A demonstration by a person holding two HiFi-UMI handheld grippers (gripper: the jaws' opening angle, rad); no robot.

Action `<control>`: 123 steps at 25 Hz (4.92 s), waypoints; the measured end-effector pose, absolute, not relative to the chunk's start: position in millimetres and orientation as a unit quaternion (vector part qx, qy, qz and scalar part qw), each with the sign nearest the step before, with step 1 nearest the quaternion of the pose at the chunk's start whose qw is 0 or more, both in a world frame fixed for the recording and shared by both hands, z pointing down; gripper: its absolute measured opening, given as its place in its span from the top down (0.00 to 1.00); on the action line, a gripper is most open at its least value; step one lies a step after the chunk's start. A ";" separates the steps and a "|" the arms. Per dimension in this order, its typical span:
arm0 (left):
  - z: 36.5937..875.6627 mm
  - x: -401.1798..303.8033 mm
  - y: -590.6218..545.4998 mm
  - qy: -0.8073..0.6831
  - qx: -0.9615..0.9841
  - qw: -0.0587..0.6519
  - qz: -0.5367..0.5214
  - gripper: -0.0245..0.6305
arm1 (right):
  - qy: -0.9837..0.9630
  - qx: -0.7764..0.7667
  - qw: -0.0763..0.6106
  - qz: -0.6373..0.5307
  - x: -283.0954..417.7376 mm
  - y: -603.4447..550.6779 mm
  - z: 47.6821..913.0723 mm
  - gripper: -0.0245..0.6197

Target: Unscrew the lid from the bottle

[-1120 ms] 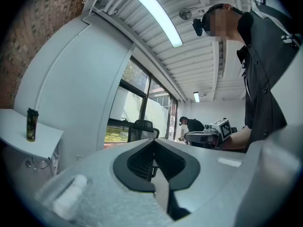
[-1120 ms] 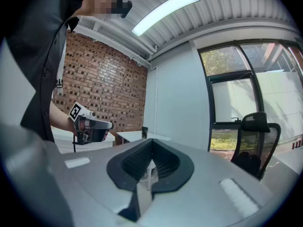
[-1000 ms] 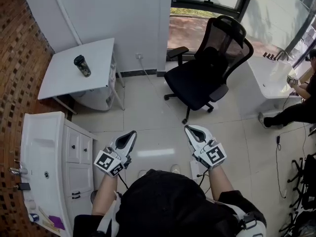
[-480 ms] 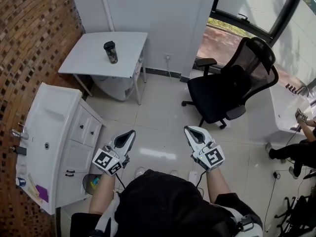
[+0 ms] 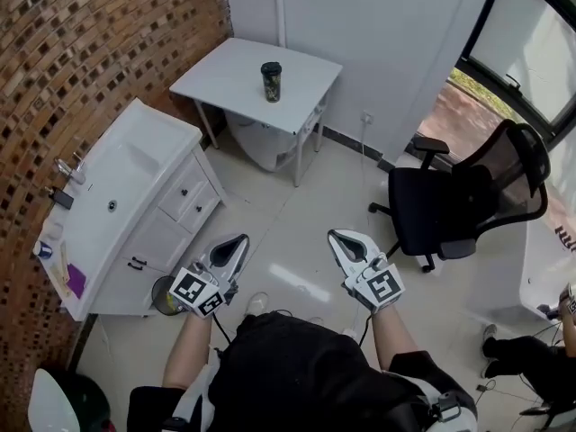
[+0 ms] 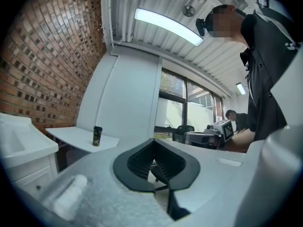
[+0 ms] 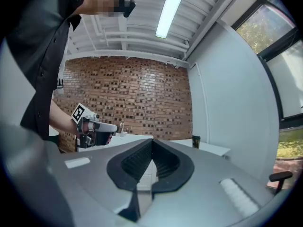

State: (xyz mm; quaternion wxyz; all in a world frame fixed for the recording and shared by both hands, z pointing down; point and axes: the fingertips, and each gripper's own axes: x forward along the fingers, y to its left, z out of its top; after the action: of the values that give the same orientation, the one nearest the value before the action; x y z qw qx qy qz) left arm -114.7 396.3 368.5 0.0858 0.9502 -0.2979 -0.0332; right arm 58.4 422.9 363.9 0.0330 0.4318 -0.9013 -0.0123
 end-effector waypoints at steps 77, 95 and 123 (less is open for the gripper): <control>394.1 -76.7 -55.7 -0.301 0.950 0.076 -0.041 0.96 | -0.921 0.386 0.039 -0.019 59.0 -70.4 371.6 0.96; 405.4 -107.1 -171.1 -0.290 0.953 0.087 -0.024 0.96 | -0.920 0.390 0.031 -0.033 23.8 -187.7 371.5 0.95; 538.3 -23.5 -261.3 -0.316 0.935 0.123 0.100 0.54 | -0.946 0.316 0.063 0.032 76.1 -279.5 427.9 0.95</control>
State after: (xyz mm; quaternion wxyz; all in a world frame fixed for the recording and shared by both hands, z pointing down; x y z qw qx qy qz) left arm -23.5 -261.3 538.3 0.1227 0.9354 -0.3160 0.1002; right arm 76.1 -279.5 427.9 0.0633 0.3158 -0.9462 0.0316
